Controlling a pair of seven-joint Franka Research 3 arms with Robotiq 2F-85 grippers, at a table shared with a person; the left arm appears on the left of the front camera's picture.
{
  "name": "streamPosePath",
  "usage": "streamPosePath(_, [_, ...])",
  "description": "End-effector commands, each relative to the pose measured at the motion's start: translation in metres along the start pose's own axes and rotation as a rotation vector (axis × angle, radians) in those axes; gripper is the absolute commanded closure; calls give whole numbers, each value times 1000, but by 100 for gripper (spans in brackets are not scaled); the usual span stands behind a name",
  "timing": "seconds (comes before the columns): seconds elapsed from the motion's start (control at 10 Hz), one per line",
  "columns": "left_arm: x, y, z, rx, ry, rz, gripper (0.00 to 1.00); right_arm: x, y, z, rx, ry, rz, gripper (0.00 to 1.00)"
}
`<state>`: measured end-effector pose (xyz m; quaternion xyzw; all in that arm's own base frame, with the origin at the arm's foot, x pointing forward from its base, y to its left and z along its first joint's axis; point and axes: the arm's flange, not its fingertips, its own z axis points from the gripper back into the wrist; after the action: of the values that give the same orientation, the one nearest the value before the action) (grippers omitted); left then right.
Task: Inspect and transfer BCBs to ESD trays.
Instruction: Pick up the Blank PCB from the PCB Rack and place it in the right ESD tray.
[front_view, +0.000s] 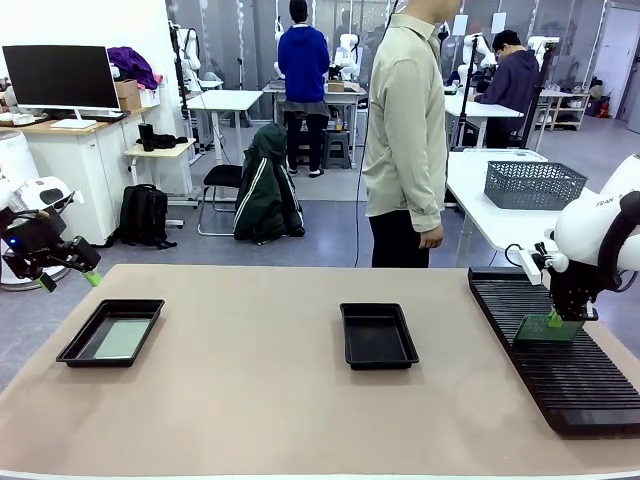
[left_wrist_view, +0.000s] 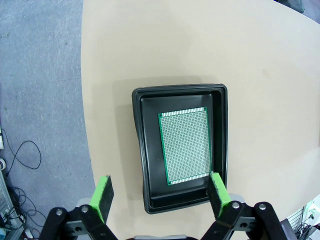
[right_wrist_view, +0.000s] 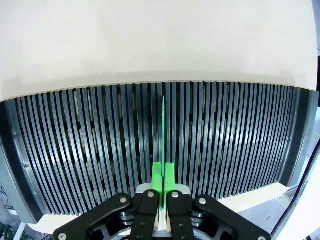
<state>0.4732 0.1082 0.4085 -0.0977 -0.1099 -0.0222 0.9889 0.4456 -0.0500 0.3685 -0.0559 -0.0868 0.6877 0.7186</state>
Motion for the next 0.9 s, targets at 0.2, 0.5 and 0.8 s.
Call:
streamPosePath(0.2, [-1, 0, -1, -3, -7, 7, 0, 0, 0, 0, 0, 0, 0, 98])
streamPosePath(0.5, [-1, 0, -1, -3, -7, 7, 0, 3, 3, 40, -17, 6, -1, 98])
streamPosePath(0.8, [-1, 0, -1, -3, -7, 7, 0, 15, -3, 106, -9, 67, -7, 98])
